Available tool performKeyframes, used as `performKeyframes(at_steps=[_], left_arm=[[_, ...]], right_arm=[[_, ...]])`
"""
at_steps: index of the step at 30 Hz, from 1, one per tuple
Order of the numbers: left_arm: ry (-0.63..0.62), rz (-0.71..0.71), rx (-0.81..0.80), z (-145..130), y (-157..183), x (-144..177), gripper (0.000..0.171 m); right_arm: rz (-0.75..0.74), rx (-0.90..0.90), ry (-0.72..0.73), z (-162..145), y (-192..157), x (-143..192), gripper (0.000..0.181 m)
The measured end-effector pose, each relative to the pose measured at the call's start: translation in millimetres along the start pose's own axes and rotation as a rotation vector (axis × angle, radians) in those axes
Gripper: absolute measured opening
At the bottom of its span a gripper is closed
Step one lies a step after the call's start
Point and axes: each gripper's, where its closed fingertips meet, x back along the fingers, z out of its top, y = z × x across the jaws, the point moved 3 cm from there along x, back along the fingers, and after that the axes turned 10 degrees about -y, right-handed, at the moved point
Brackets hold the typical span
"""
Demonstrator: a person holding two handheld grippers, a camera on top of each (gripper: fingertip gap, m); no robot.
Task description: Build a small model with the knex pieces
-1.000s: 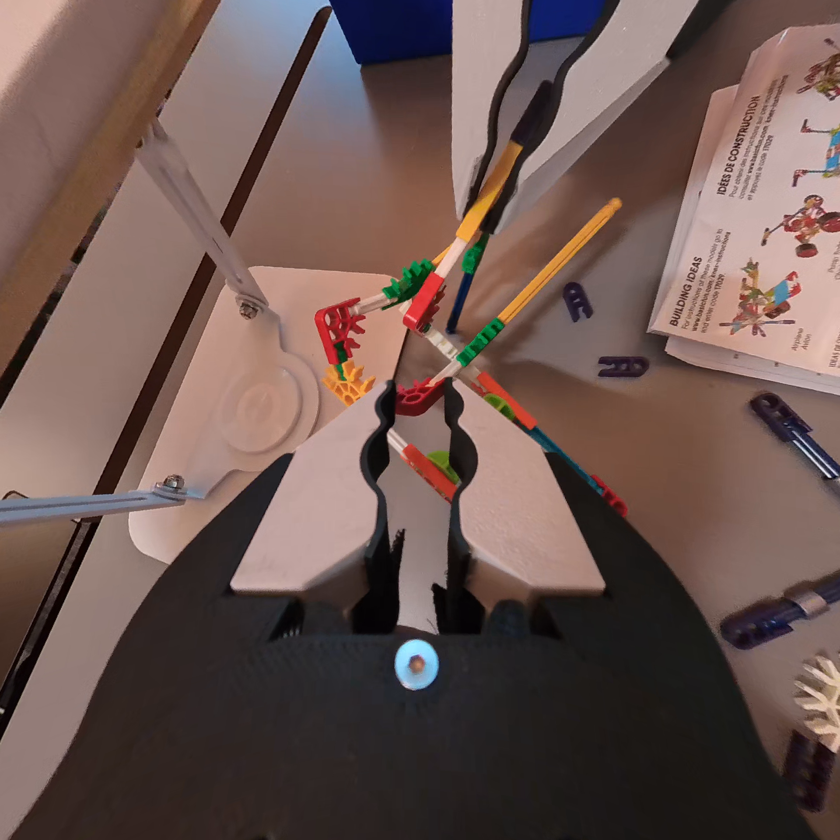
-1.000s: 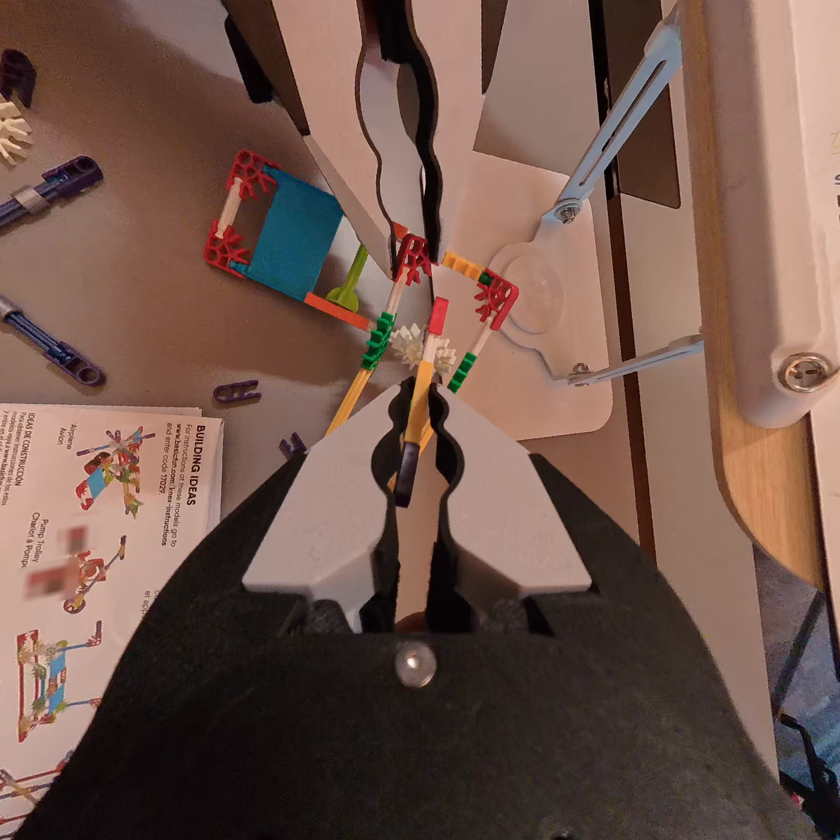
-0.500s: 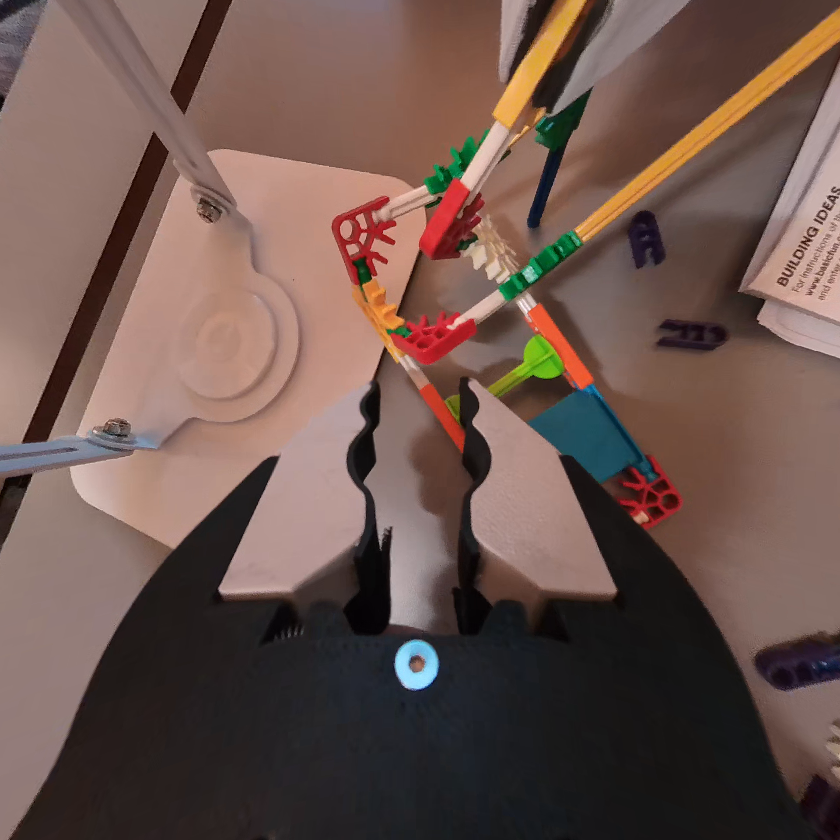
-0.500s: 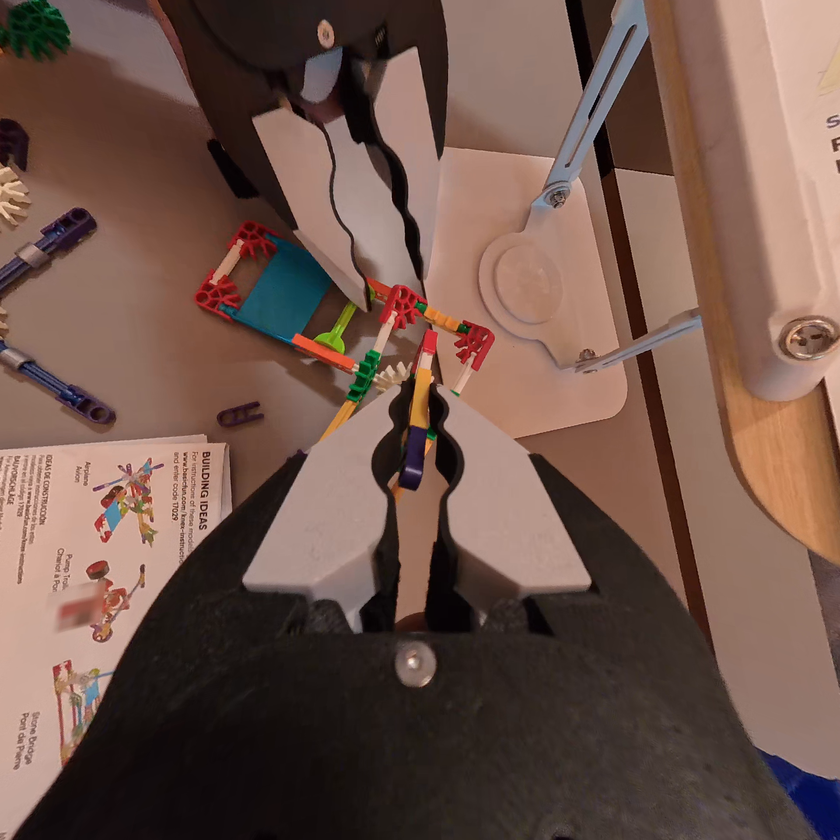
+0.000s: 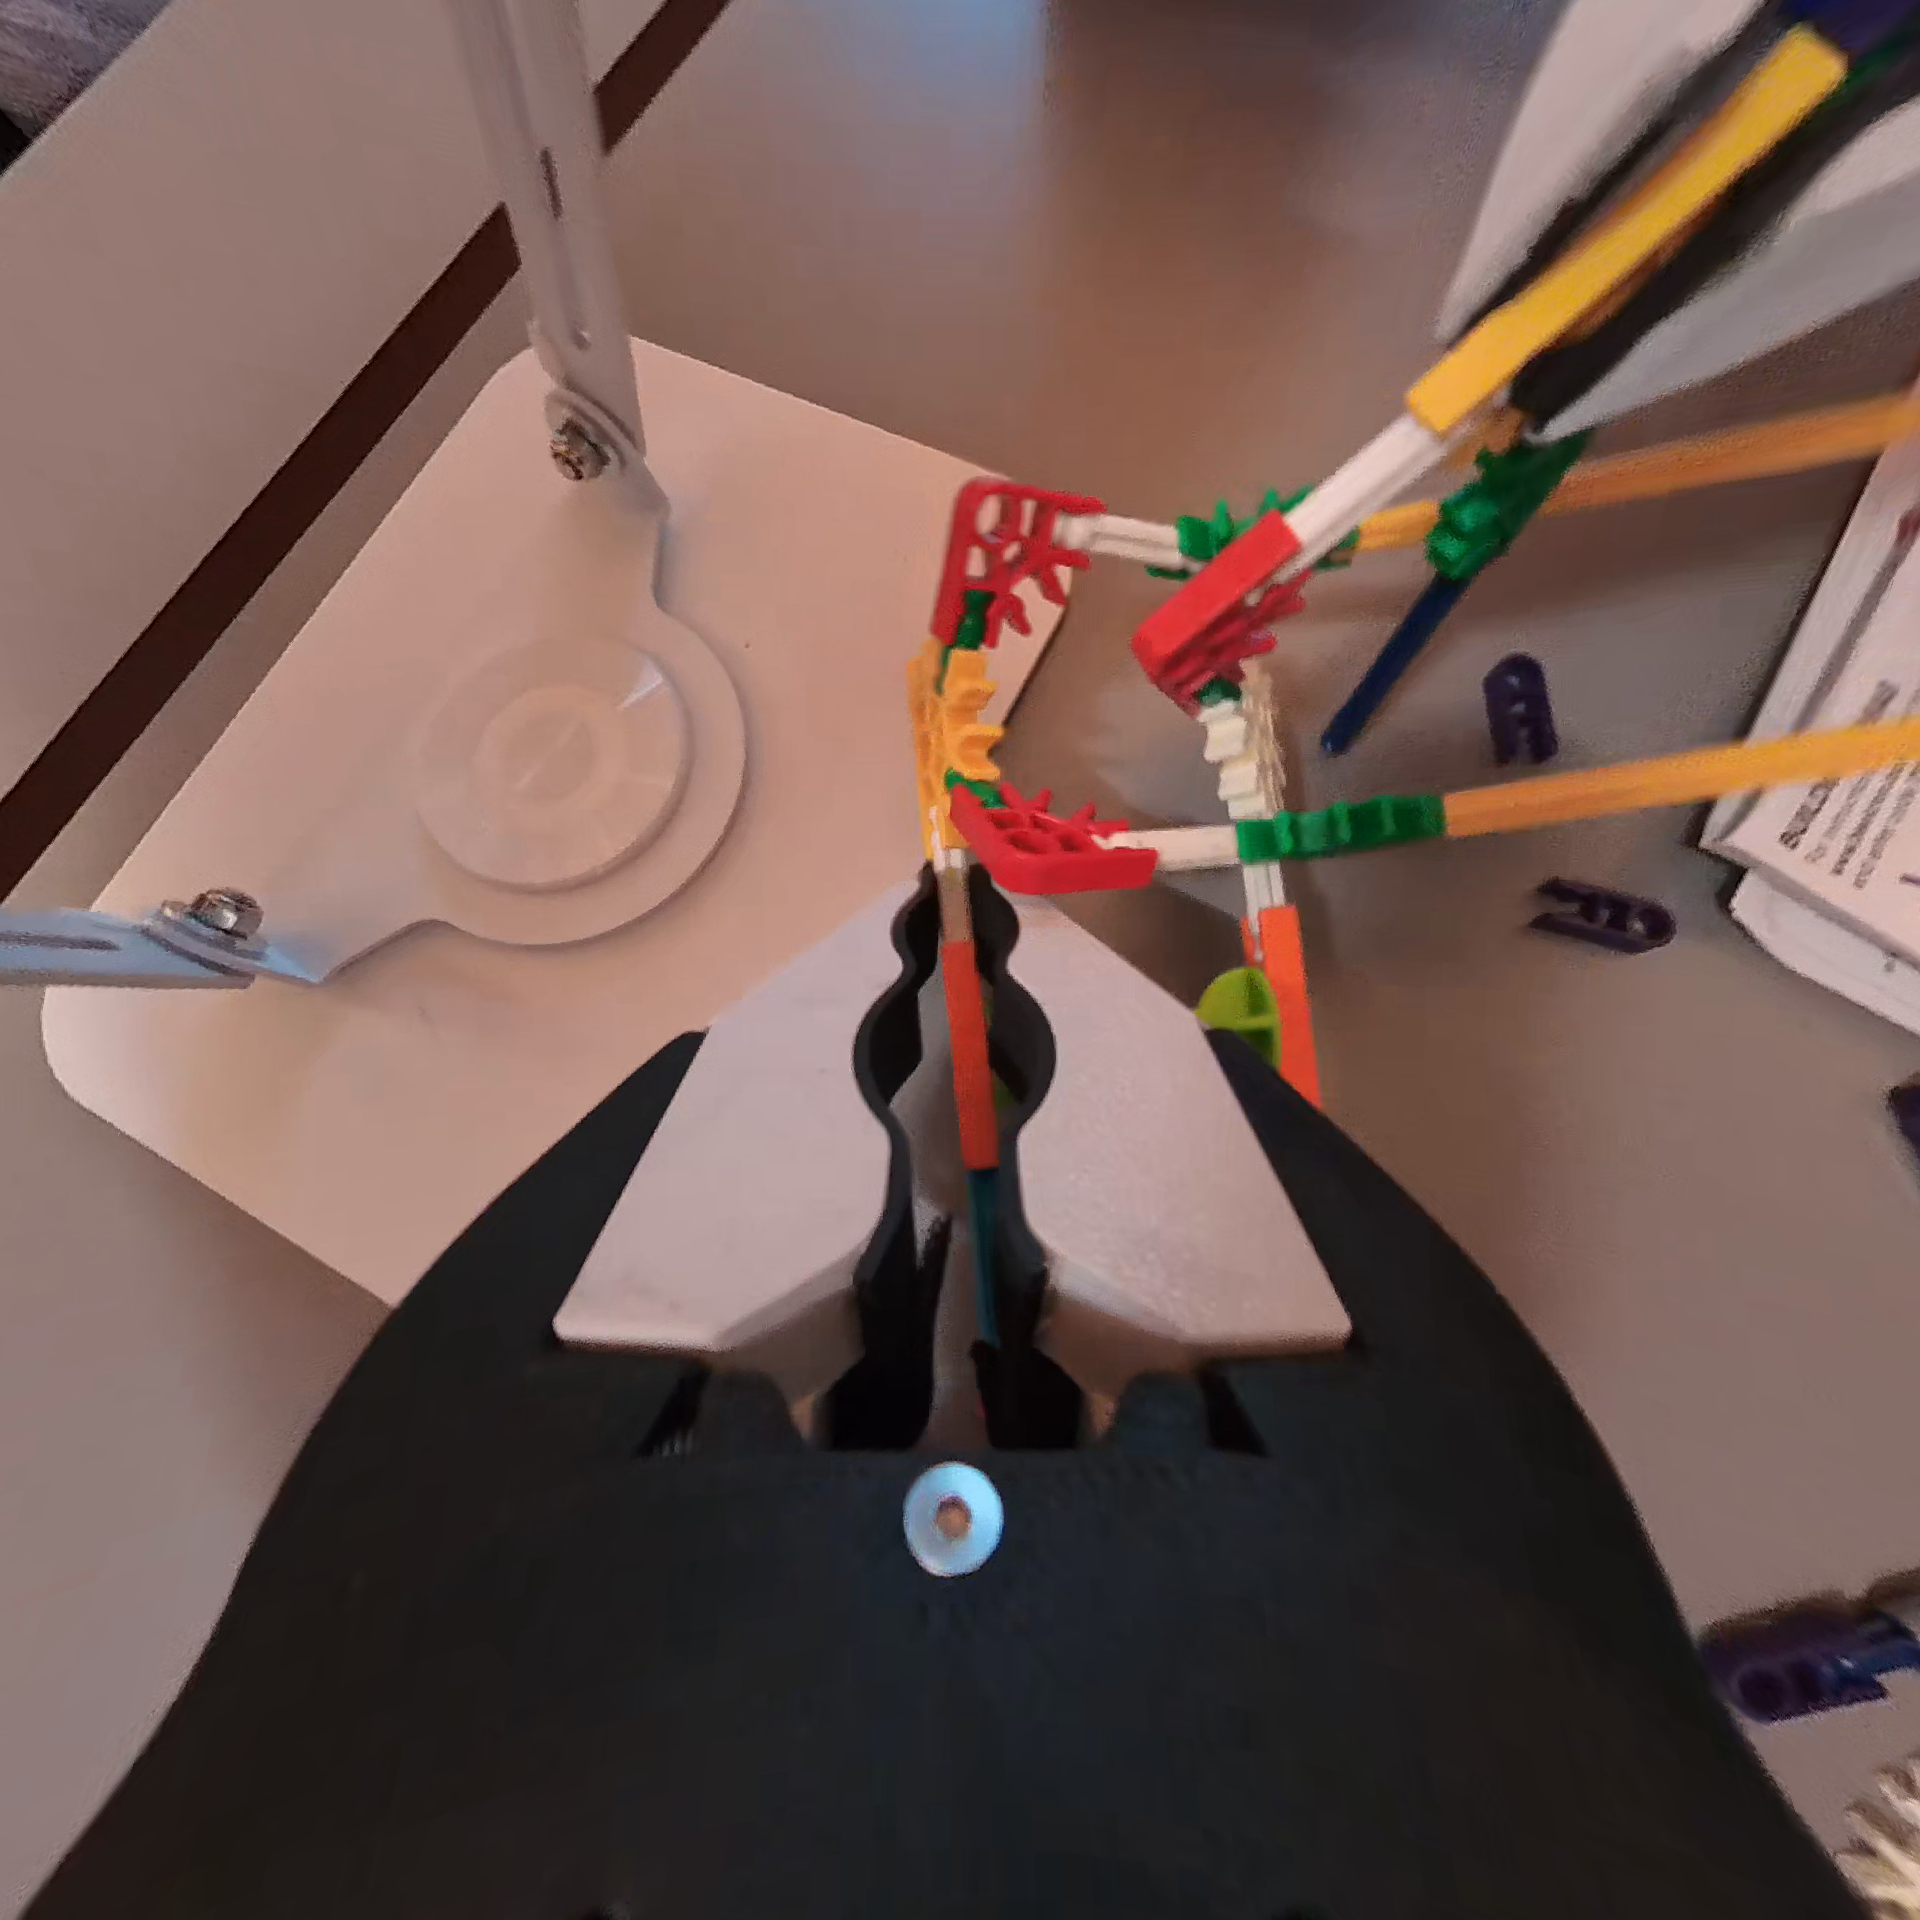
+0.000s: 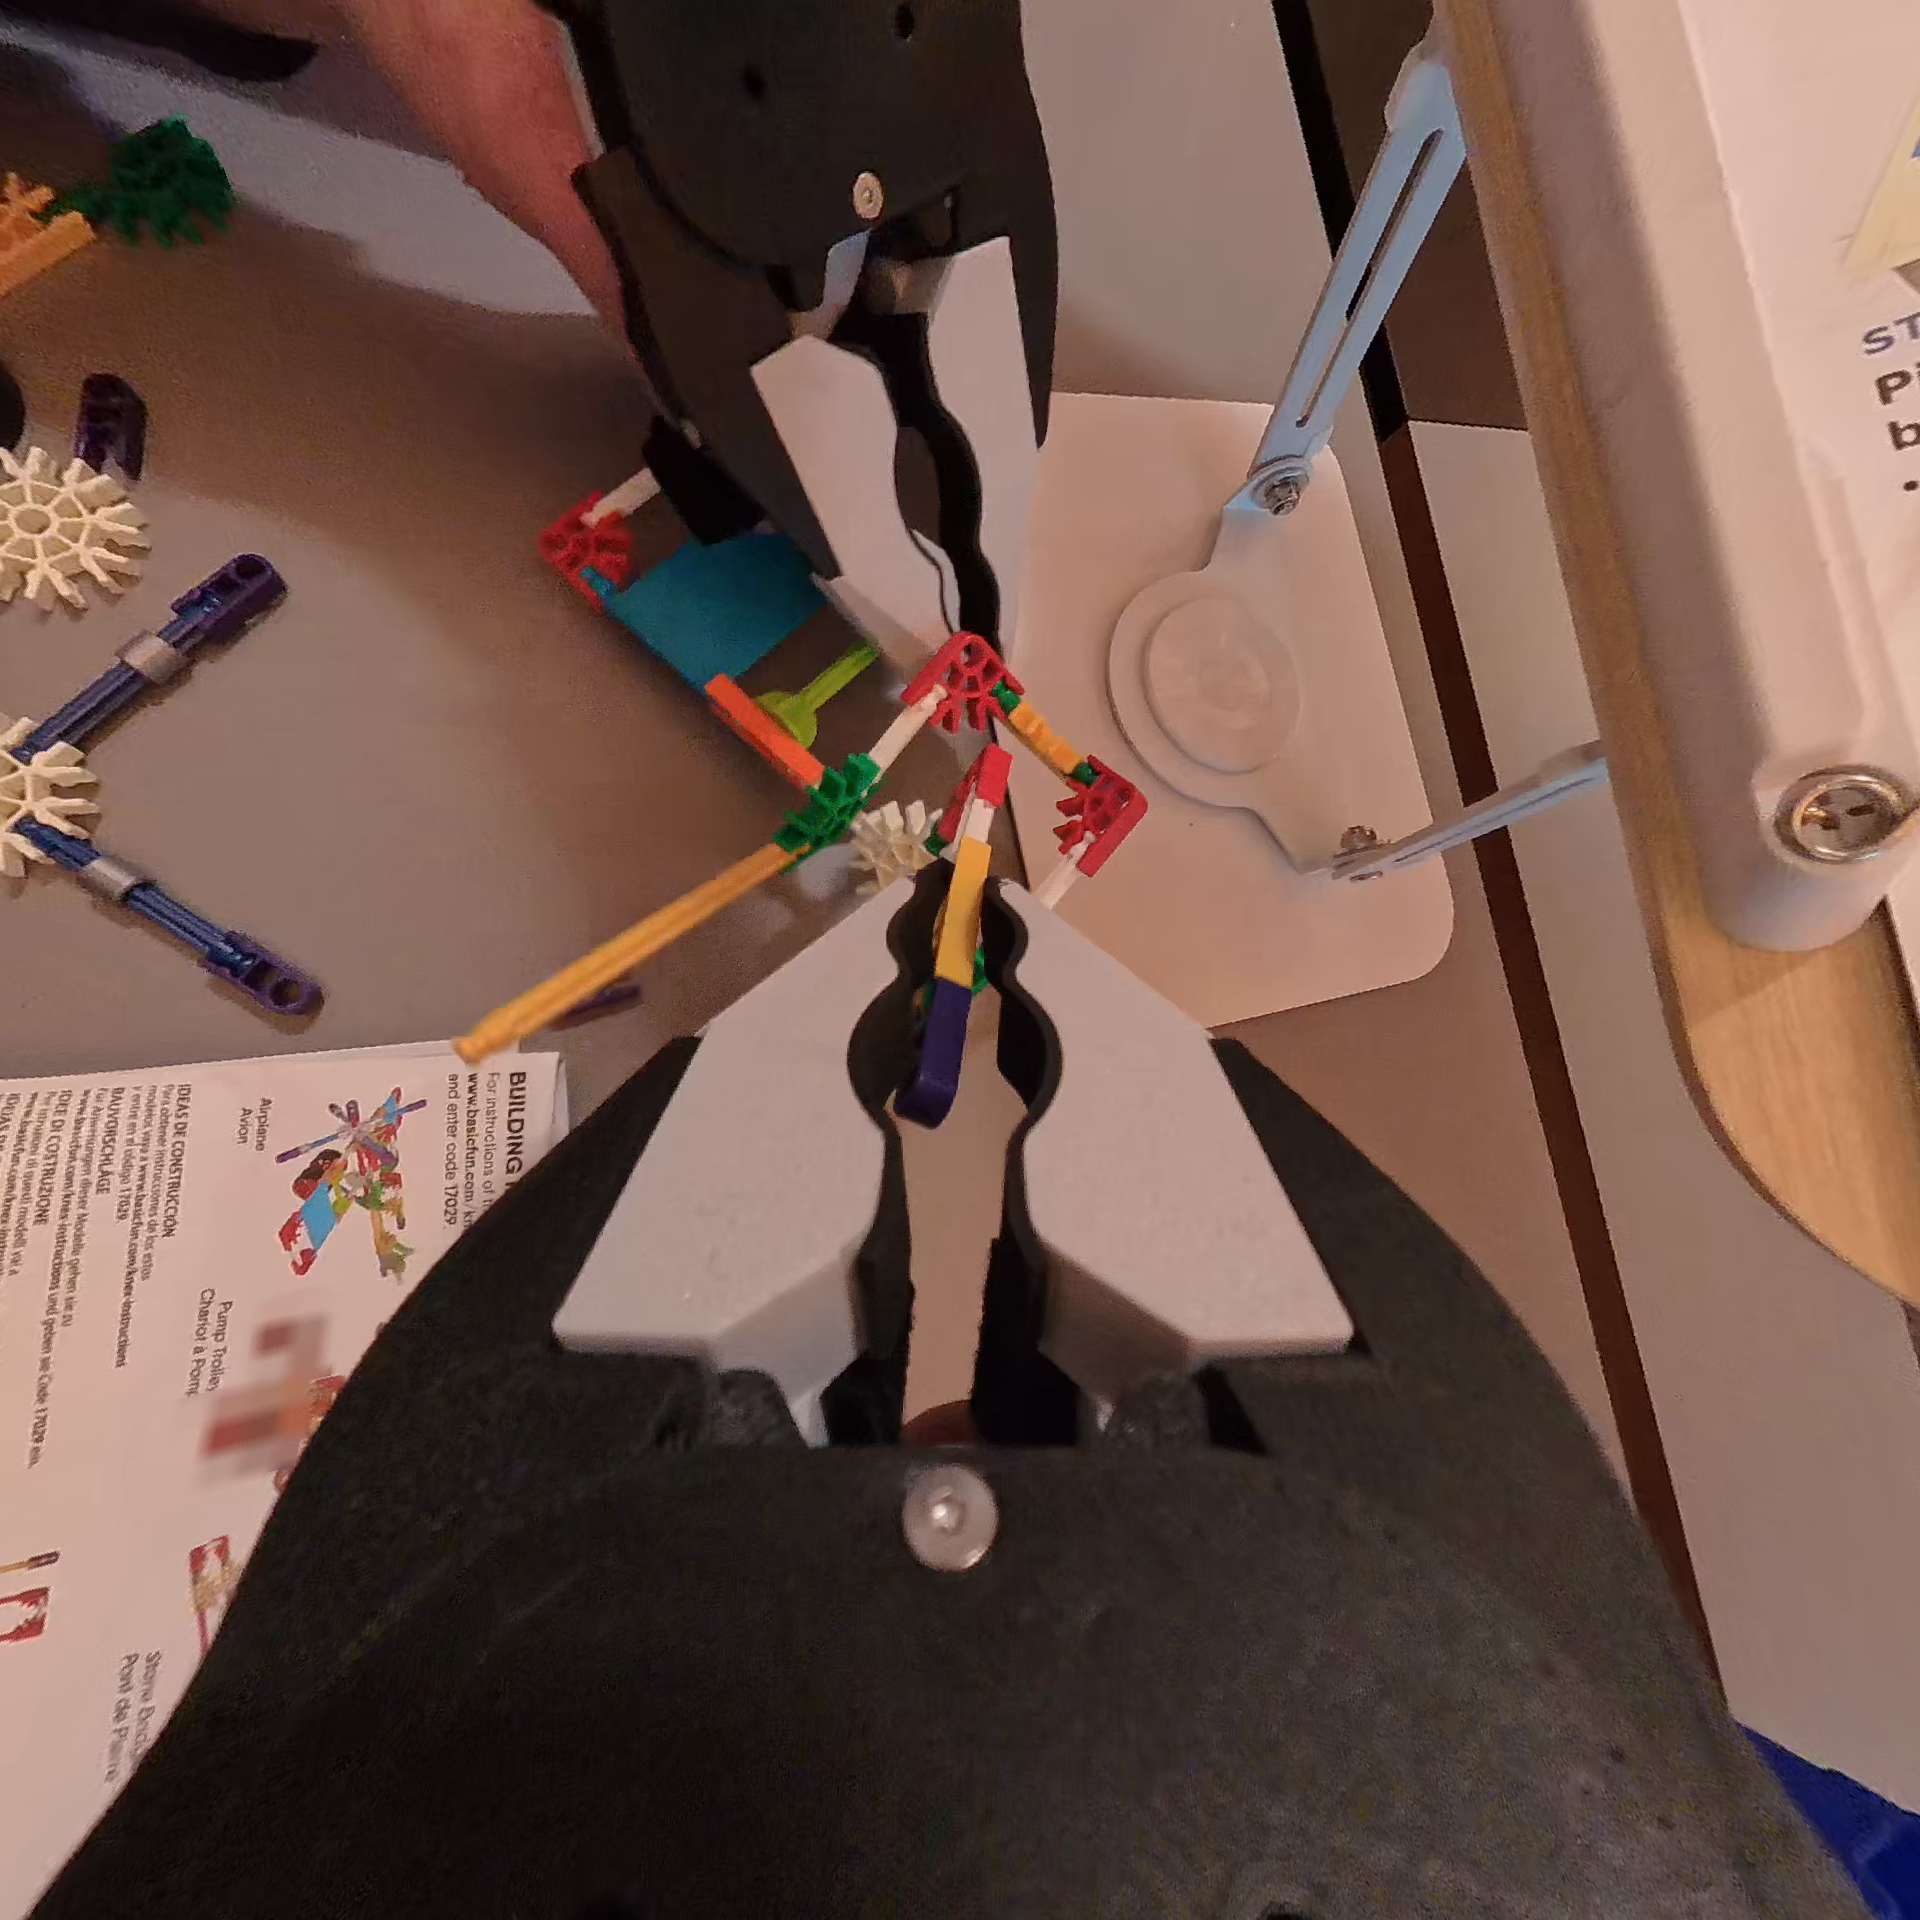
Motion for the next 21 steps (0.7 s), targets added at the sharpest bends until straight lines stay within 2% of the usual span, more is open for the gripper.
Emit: performKeyframes(at_steps=[6,21], left_arm=[[0.032,-0.053,0.094,0,-5,0,0.003],[0.067,-0.084,0.161,4,-8,6,0.004]], right_arm=[[0.009,0.018,-0.017,1,-6,0,0.006],[0.012,0.044,-0.083,-3,-12,6,0.007]])
